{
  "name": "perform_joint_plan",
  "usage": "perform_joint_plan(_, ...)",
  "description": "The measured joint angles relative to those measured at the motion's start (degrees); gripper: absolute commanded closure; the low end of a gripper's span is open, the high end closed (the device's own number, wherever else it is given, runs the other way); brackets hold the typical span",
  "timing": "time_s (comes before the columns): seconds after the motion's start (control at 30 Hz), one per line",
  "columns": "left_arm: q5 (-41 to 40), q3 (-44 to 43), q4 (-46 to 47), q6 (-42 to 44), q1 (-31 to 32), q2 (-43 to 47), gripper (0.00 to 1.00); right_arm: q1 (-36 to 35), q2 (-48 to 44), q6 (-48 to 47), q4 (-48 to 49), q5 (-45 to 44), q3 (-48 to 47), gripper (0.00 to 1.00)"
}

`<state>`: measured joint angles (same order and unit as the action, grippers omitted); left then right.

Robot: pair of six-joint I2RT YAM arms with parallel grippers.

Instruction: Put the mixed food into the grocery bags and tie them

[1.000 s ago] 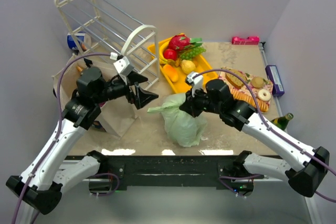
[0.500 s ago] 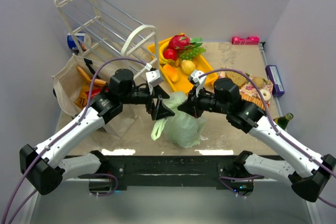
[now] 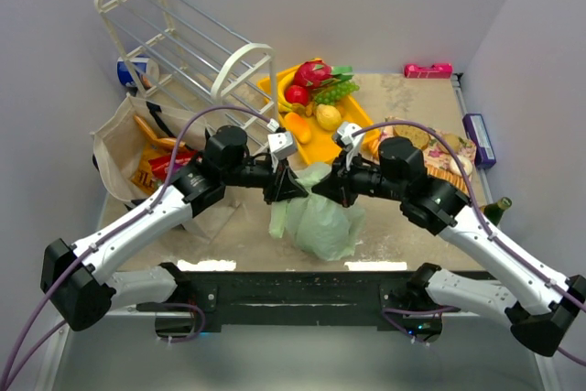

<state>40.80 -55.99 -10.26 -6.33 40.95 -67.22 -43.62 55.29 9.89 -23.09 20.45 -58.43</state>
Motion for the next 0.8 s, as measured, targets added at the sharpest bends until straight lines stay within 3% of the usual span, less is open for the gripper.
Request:
perform_joint_plan(0.03, -0.1, 0.0, 0.0, 0.0, 0.0, 0.0, 1.0, 0.0, -0.1, 0.1, -0.1, 0.0, 0.0, 0.96)
perform_joint_plan(0.1, -0.5, 0.1, 0.4, 0.0, 0.0, 0.1, 1.0, 0.0, -0.2, 0.2, -0.2, -0.3, -0.3, 0.87)
perform_joint_plan(0.2, -2.1, 0.1, 0.6, -0.1, 0.3, 0.9, 1.0, 0.0, -0.2, 0.8, -0.3, -0.6, -0.8, 0.65)
perform_joint_plan(0.23, -3.4, 0.2, 0.5, -0.1, 0.3, 1.6, 1.0, 0.0, -0.4, 0.7, -0.3, -1.0, -1.1, 0.49)
perform_joint_plan(0.3, -6.7, 0.4, -0.1, -0.1, 0.3, 3.1, 1.0, 0.0, -1.2, 1.2, -0.2, -1.8, -1.7, 0.32)
perform_joint_plan(0.33, -8.6, 0.4, -0.4, -0.1, 0.3, 4.0, 1.0, 0.0, -2.0, 1.3, -0.2, -2.4, -2.0, 0.19)
perform_joint_plan(0.47, -15.9, 0.1, -2.1, 0.1, -1.0, 7.1, 1.0, 0.0, -5.6, 1.4, 0.0, -6.3, -3.0, 0.05)
perform_joint_plan(0.67, -20.1, -1.0, -3.0, -0.5, -13.1, 11.6, 1.0, 0.0, -8.8, 1.5, -0.4, -13.9, -3.2, 0.01)
perform_joint_plan(0.8, -23.1, -5.8, -5.4, 0.2, -14.3, 14.2, 1.0, 0.0, -9.6, 1.6, -2.0, -18.1, -3.2, 0.01)
